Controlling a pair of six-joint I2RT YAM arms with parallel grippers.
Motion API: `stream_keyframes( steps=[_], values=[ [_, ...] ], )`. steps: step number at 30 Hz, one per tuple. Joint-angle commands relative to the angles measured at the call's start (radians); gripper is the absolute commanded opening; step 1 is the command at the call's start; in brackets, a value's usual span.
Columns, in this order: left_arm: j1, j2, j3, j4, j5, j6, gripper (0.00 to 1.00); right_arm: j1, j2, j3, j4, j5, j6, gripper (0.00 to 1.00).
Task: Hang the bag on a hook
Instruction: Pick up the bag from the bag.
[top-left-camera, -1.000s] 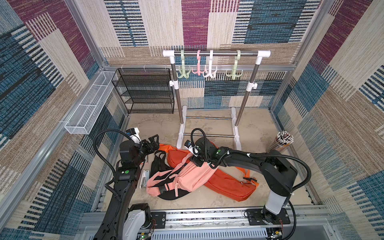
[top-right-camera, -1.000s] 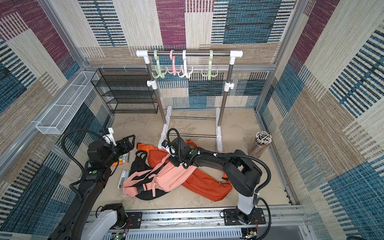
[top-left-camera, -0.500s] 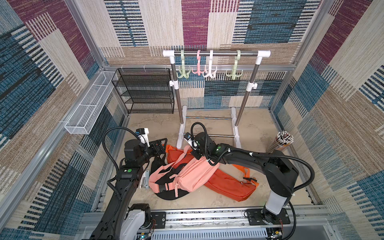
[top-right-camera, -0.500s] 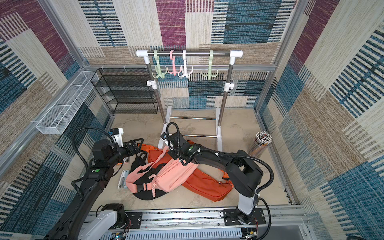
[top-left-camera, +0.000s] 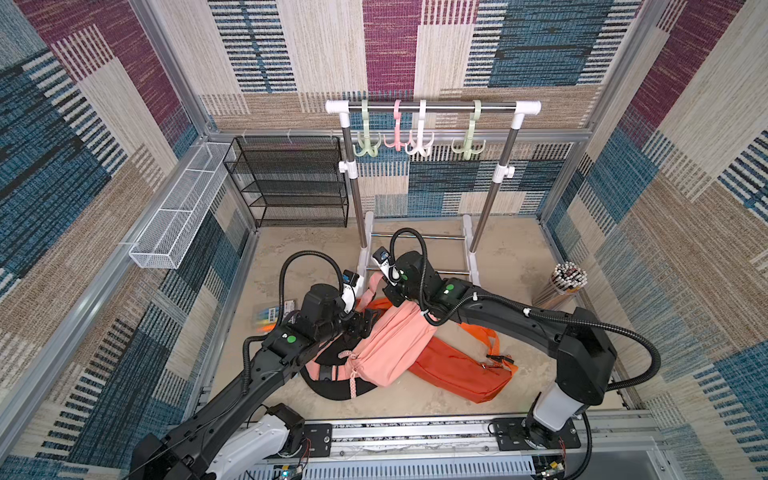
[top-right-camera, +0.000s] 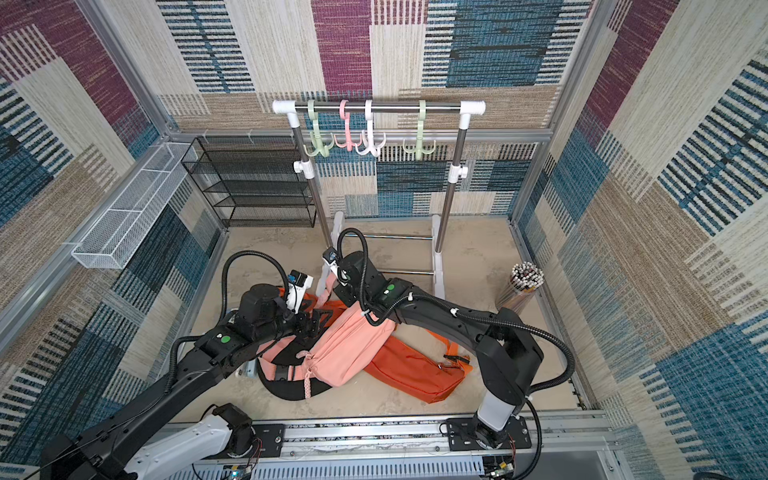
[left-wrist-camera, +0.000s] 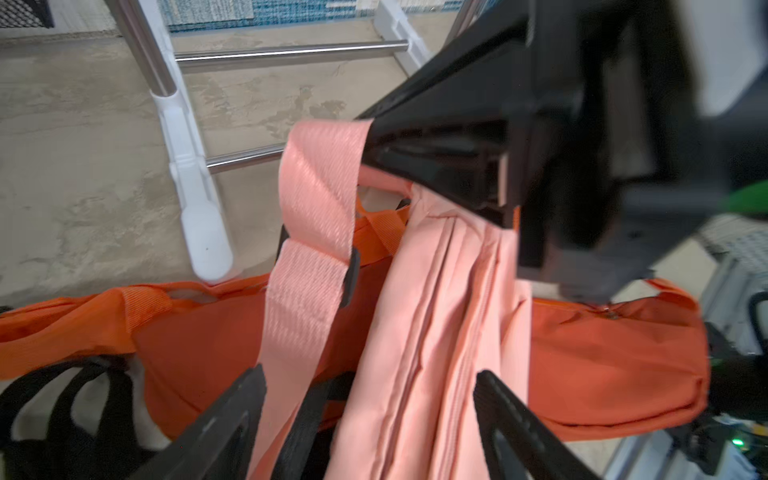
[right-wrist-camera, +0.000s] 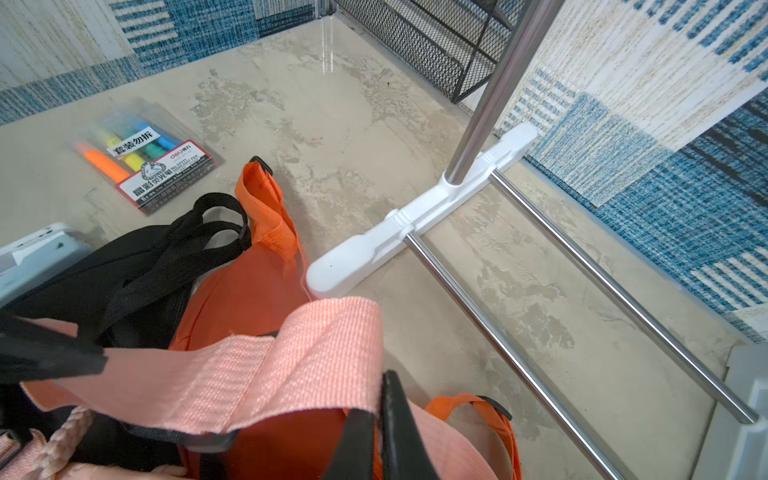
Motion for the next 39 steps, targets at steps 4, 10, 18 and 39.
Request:
stream_keyframes(
  steps=[4,10,18,39],
  values=[
    [-0.046,0.052,-0.038,0.043,-0.361,0.039,0.81,0.000,-0.066,-0.025,0.023,-0.084,0.033,0.10],
    [-0.041,0.108,-0.059,0.197,-0.437,0.062,0.58,0.000,-0.143,-0.080,0.024,-0.158,0.048,0.10],
    [-0.041,0.155,0.099,0.115,-0.291,0.090,0.00,-0.001,-0.225,-0.187,0.070,-0.121,0.088,0.12],
    [-0.028,0.038,0.252,-0.003,-0.084,0.144,0.00,-0.038,-0.155,-0.359,0.420,0.093,0.149,0.28]
  ],
)
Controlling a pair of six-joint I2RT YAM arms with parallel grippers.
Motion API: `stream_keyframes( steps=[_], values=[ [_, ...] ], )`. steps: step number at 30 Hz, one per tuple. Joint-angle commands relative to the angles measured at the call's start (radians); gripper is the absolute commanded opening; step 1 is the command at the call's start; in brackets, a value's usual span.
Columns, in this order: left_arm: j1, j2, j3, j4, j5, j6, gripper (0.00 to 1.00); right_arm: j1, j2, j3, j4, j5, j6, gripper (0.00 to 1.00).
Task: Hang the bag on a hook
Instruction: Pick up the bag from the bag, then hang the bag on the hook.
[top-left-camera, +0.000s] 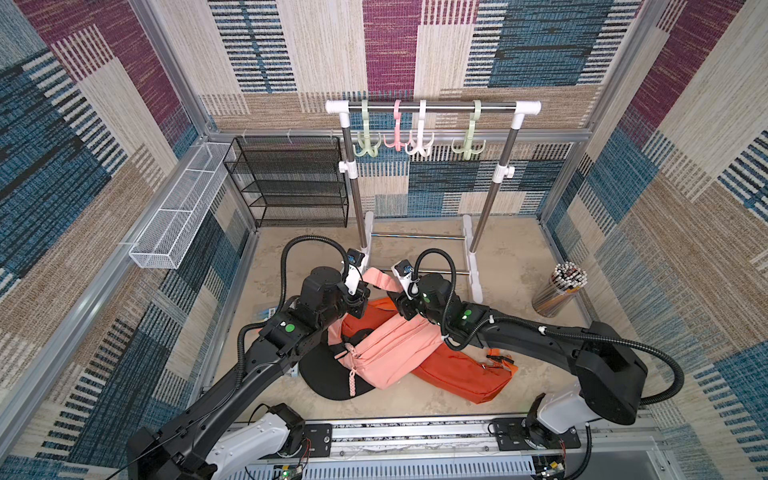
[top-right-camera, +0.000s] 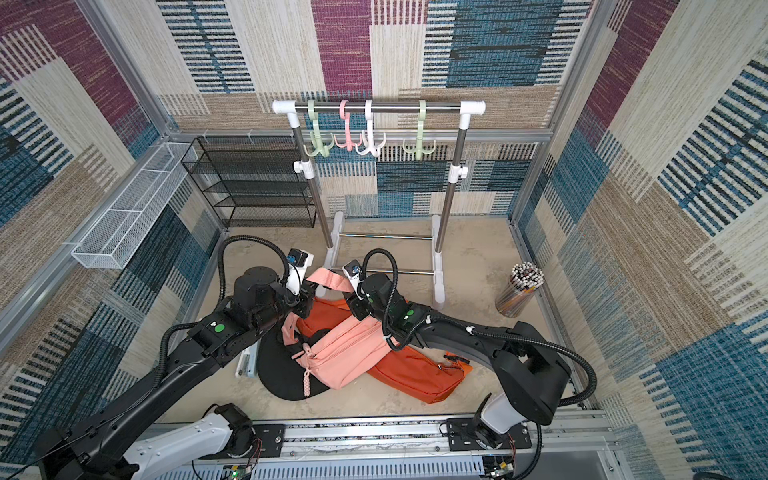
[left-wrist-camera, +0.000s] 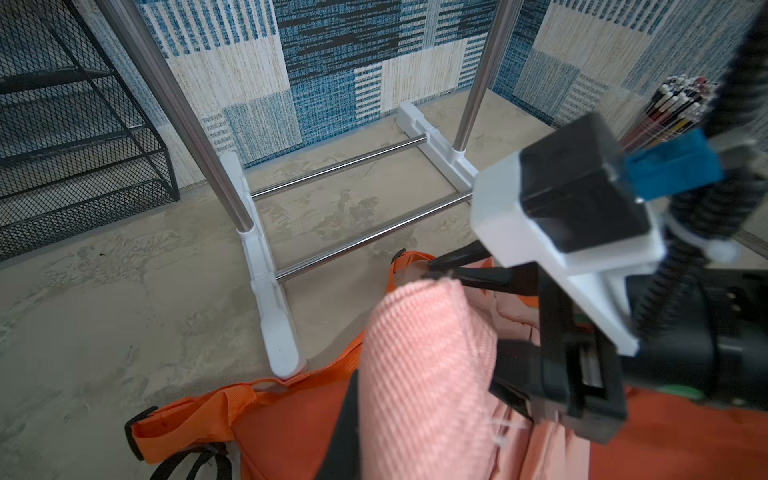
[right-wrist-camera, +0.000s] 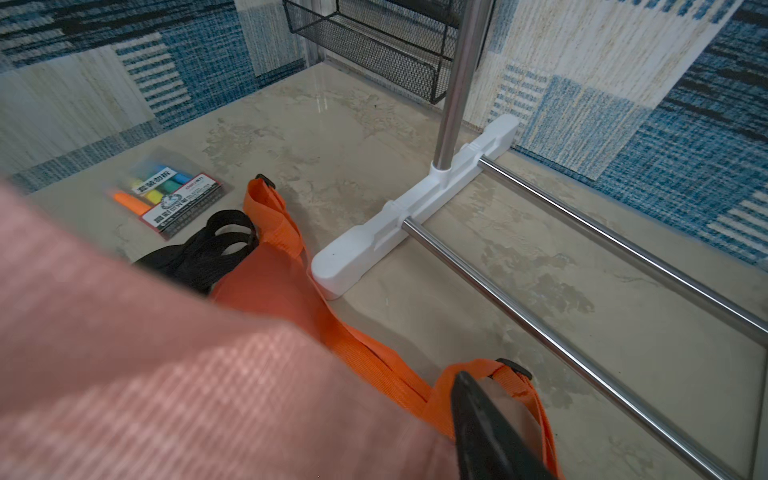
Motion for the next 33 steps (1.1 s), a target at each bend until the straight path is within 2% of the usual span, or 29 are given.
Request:
stream_keyframes(
  steps=[1,2,6,11,15,21,27,30,33],
  values=[
    [0.005,-0.006,0.041,-0.006,0.055,0.012,0.00,-0.027,-0.021,-0.004,0.075,0.059,0.023,0.22],
    [0.006,0.000,0.058,-0.007,0.074,0.013,0.00,-0.034,-0.036,-0.004,0.071,0.059,0.017,0.17],
    [0.006,0.062,0.165,-0.029,0.190,0.014,0.00,-0.047,-0.113,0.035,0.021,0.085,-0.015,0.12],
    [-0.009,0.215,0.401,-0.073,0.347,-0.002,0.00,-0.062,-0.208,0.149,-0.075,0.098,-0.053,0.07],
    [-0.036,0.334,0.596,-0.128,0.379,0.018,0.00,-0.089,-0.246,0.248,-0.138,0.122,-0.066,0.06],
    [-0.056,0.508,0.858,-0.172,0.384,0.024,0.00,-0.183,-0.254,0.364,-0.200,0.153,-0.082,0.05],
    [-0.057,0.767,1.227,-0.296,0.424,0.007,0.00,-0.288,-0.212,0.485,-0.270,0.140,-0.070,0.05],
    [-0.057,0.916,1.472,-0.408,0.428,0.002,0.00,-0.318,-0.174,0.568,-0.334,0.161,-0.065,0.05],
    [-0.056,1.071,1.767,-0.529,0.431,0.001,0.00,-0.359,-0.137,0.631,-0.396,0.126,-0.049,0.05]
  ],
)
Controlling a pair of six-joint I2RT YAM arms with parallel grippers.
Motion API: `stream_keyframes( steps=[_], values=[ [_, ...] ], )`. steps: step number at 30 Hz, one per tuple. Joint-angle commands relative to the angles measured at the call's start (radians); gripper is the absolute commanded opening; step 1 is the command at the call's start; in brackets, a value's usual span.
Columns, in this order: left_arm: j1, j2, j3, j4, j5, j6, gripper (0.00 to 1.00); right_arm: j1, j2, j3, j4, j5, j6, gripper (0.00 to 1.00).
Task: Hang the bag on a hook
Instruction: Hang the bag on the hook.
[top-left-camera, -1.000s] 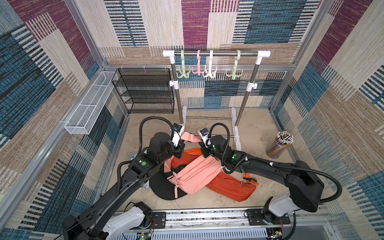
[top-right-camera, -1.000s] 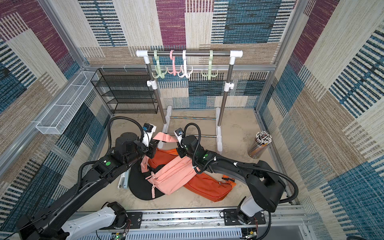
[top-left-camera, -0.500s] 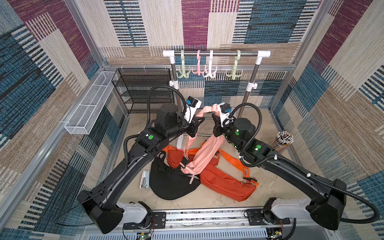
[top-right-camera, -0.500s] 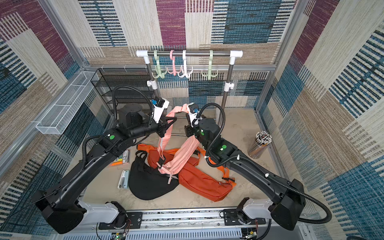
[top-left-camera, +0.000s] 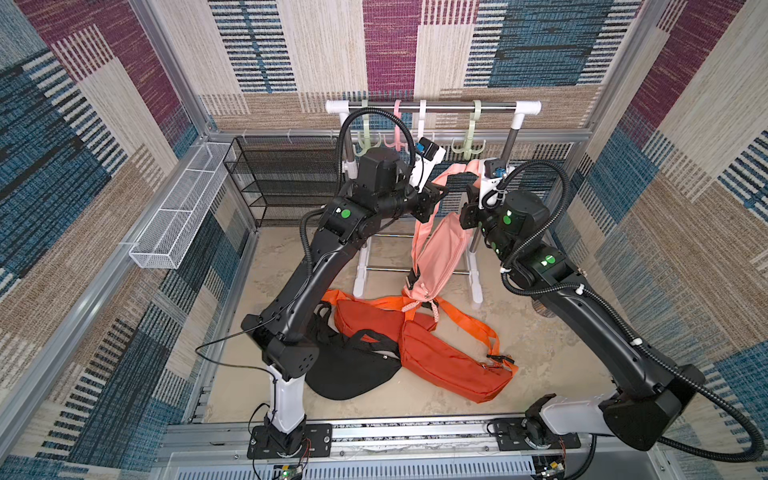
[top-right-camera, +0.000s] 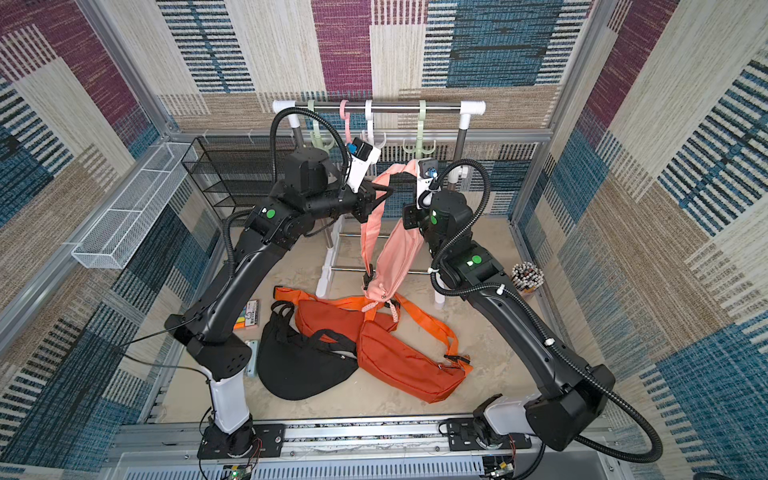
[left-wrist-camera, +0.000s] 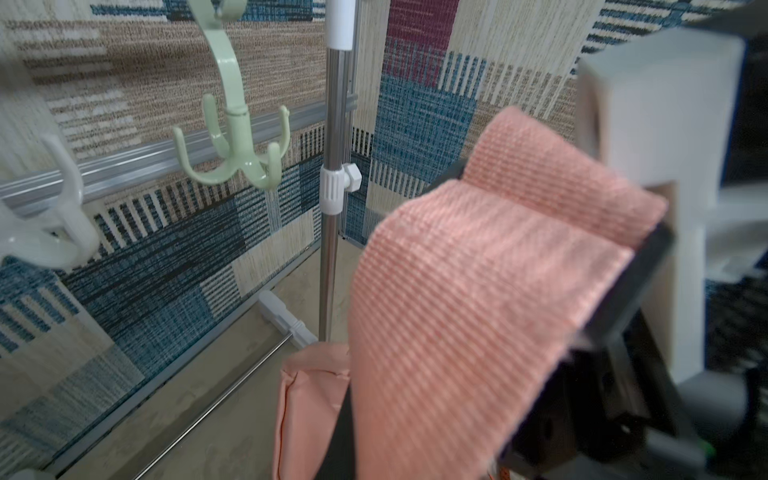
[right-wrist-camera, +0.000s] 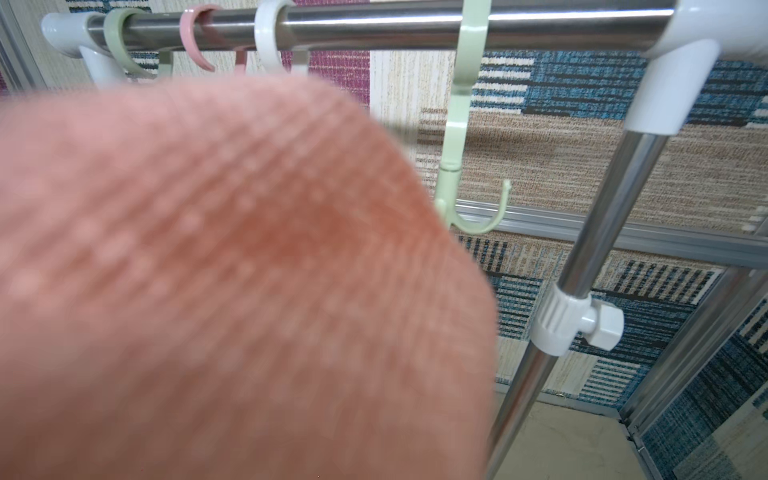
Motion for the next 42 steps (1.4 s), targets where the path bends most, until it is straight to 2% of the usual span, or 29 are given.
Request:
stream_keyframes(
  steps=[1,3,8,13,24,28,34,42],
  values=[
    [0.002,0.114,0.226,-0.155,0.020,-0.001,0.00,-0.035,0.025,0.054,-0.082,-0.018,0.023,0.05],
    [0.007,0.147,0.274,-0.153,0.019,-0.008,0.00,-0.054,0.042,0.088,-0.115,-0.031,0.029,0.05],
    [0.037,0.126,0.151,-0.021,0.041,-0.084,0.00,-0.111,0.079,0.145,-0.171,-0.089,0.041,0.05],
    [0.040,0.203,0.228,0.017,0.052,-0.132,0.00,-0.138,0.127,0.201,-0.178,-0.092,0.033,0.05],
    [0.054,0.259,0.226,0.152,0.001,-0.220,0.00,-0.187,0.295,0.426,-0.267,-0.097,0.025,0.05],
    [0.081,0.282,0.233,0.177,0.023,-0.281,0.00,-0.195,0.355,0.495,-0.302,-0.091,0.022,0.05],
    [0.087,0.319,0.234,0.199,0.049,-0.308,0.00,-0.200,0.451,0.603,-0.373,-0.091,0.028,0.05],
    [0.104,0.358,0.232,0.200,0.077,-0.335,0.00,-0.202,0.488,0.591,-0.390,-0.130,0.047,0.05]
  ],
)
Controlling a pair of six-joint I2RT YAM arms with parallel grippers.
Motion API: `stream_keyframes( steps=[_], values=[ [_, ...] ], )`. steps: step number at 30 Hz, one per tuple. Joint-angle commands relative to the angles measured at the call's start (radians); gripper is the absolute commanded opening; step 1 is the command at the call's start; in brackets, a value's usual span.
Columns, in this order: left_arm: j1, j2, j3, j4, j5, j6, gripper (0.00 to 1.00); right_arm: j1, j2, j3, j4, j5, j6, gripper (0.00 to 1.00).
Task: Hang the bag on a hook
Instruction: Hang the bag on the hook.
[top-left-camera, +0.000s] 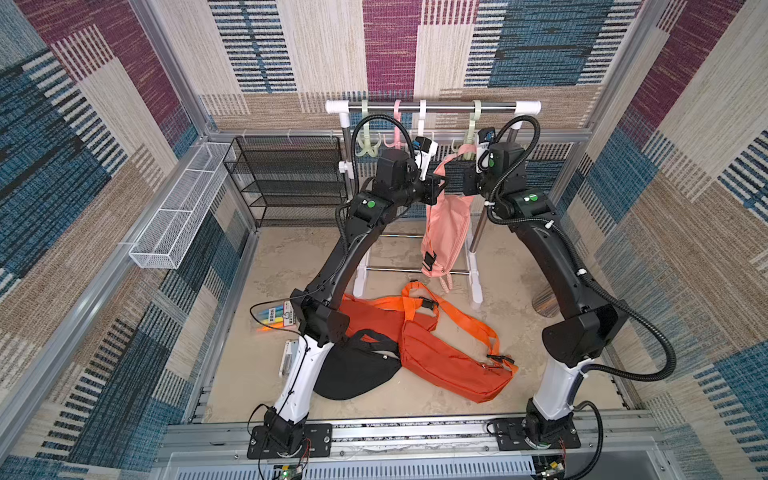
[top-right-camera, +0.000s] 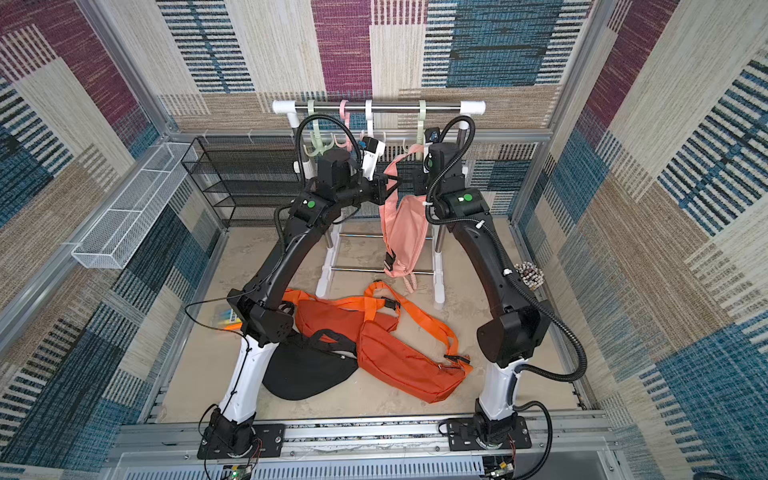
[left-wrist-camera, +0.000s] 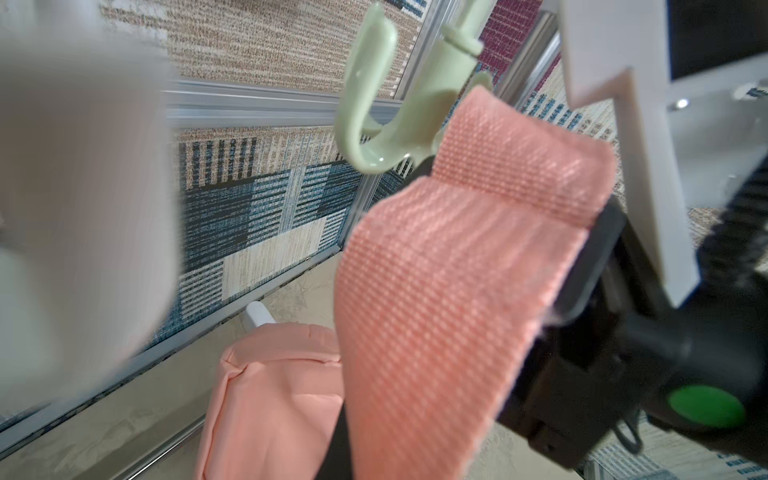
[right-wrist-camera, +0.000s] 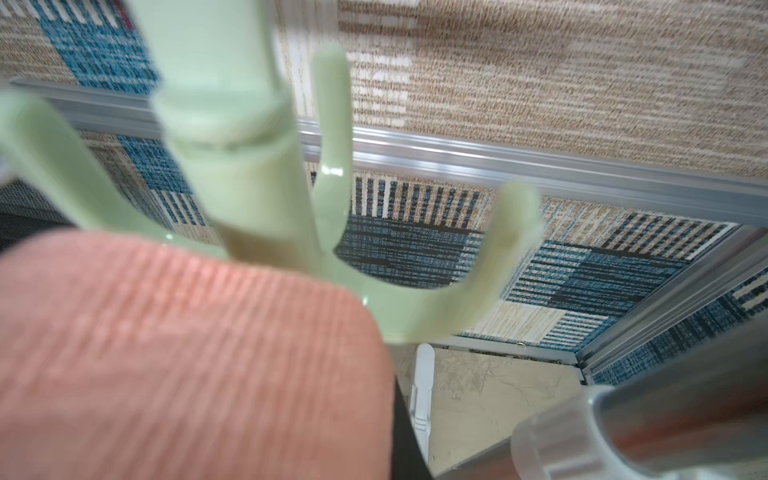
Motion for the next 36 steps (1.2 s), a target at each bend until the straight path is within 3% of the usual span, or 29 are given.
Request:
stream_keyframes(
  steps=[1,6,13,15,20,21,22,24,28,36],
  values=[
    [0.011,0.006,0.003,0.040,0.033,-0.054,0.00,-0.001,-0.001,-0.021,0.006,-0.035,0.027,0.05],
    [0.011,-0.003,-0.037,0.037,0.067,-0.048,0.00,-0.001,-0.044,-0.130,0.057,-0.072,0.045,0.06],
    [0.011,-0.021,-0.119,0.035,0.100,-0.035,0.00,-0.001,-0.105,-0.250,0.130,-0.126,0.042,0.19],
    [0.011,-0.020,-0.122,0.034,0.106,-0.032,0.00,0.000,-0.105,-0.254,0.128,-0.139,0.044,0.28],
    [0.011,-0.036,-0.144,0.027,0.146,-0.011,0.40,0.000,-0.173,-0.334,0.181,-0.177,0.058,0.59],
    [0.011,-0.050,-0.163,0.031,0.148,-0.006,0.46,-0.001,-0.200,-0.362,0.203,-0.188,0.060,0.68],
    [0.011,-0.066,-0.188,0.035,0.149,0.006,0.62,-0.001,-0.230,-0.398,0.222,-0.201,0.062,0.80],
    [0.011,-0.110,-0.253,0.056,0.135,0.030,0.75,0.000,-0.286,-0.453,0.246,-0.222,0.064,0.92],
    [0.011,-0.226,-0.433,0.141,0.094,0.053,0.82,0.000,-0.395,-0.571,0.283,-0.250,0.082,1.00],
    [0.012,-0.482,-0.808,0.366,0.035,0.045,0.87,0.006,-0.599,-0.774,0.327,-0.330,0.091,1.00]
  ],
)
